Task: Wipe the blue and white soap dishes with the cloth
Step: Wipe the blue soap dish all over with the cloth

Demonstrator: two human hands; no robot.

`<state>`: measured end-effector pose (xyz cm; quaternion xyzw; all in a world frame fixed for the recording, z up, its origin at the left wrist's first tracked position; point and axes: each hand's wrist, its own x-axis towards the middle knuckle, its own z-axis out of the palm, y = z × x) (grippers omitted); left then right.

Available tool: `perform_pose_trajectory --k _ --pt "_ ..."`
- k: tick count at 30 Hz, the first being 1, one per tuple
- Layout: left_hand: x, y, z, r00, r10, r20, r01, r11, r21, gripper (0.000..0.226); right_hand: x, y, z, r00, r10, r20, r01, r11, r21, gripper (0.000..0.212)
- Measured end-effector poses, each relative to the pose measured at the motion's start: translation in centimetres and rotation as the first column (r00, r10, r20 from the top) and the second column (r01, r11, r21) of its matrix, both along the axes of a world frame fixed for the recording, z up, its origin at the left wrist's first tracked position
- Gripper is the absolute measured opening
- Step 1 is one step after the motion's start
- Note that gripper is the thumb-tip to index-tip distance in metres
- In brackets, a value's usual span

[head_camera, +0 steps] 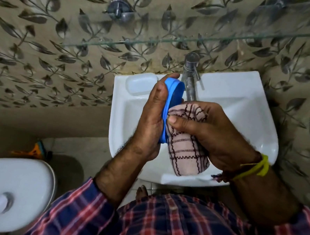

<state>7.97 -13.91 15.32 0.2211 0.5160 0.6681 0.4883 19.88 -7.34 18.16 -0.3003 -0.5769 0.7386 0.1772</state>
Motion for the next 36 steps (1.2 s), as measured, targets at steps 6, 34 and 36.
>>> perform_pose_trajectory --k 6,34,36 --pt "-0.2 0.3 0.4 0.999 0.042 -0.035 -0.043 0.999 -0.025 0.061 -0.1 -0.1 -0.1 0.999 0.029 0.040 -0.032 0.997 0.074 0.010" --pt "0.0 -0.3 -2.4 0.676 0.151 -0.721 0.150 0.930 0.336 0.106 -0.5 1.3 2.9 0.988 0.151 -0.002 -0.133 0.862 -0.489 0.040" --pt "-0.3 -0.4 -2.6 0.671 0.175 -0.720 0.104 0.940 0.326 0.102 -0.8 1.2 2.7 0.990 0.137 -0.024 -0.130 0.844 -0.521 0.039"
